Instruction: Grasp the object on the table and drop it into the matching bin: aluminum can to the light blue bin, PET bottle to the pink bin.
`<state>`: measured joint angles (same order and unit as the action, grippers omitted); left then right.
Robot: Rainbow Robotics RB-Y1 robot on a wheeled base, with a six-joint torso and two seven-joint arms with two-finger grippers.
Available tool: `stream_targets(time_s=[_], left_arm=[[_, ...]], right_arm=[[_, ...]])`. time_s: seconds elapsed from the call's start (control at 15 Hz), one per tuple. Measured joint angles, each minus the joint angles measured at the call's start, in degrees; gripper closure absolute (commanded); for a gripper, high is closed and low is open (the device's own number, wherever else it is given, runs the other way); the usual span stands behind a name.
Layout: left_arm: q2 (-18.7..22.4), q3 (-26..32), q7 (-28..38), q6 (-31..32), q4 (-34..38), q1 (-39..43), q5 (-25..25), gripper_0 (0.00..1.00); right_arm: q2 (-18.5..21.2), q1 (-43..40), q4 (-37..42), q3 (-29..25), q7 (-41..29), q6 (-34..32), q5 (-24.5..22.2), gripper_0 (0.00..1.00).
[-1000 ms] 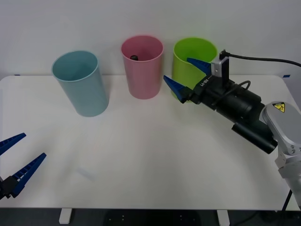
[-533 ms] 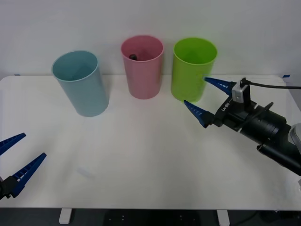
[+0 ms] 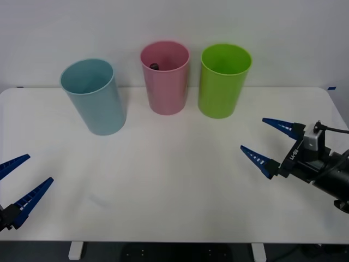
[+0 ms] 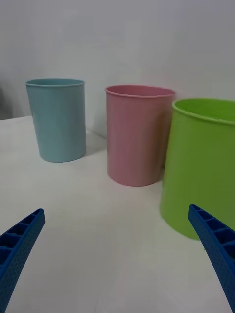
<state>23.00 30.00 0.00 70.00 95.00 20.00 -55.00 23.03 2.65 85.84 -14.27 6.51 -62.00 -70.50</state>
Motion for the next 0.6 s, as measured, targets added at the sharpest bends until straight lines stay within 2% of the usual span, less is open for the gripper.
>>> stream_targets(time_s=[0.33, 0.6], left_arm=[[0.0, 0.0, 0.0, 0.0, 0.0, 0.0, 0.0, 0.0], [0.0, 0.0, 0.0, 0.0, 0.0, 0.0, 0.0, 0.0]], right_arm=[[0.0, -6.6, 4.1, -3.4, -1.0, -0.9, 0.0, 0.0], [0.0, -10.4, 7.3, -3.9, -1.3, -1.0, 0.1, 0.0]])
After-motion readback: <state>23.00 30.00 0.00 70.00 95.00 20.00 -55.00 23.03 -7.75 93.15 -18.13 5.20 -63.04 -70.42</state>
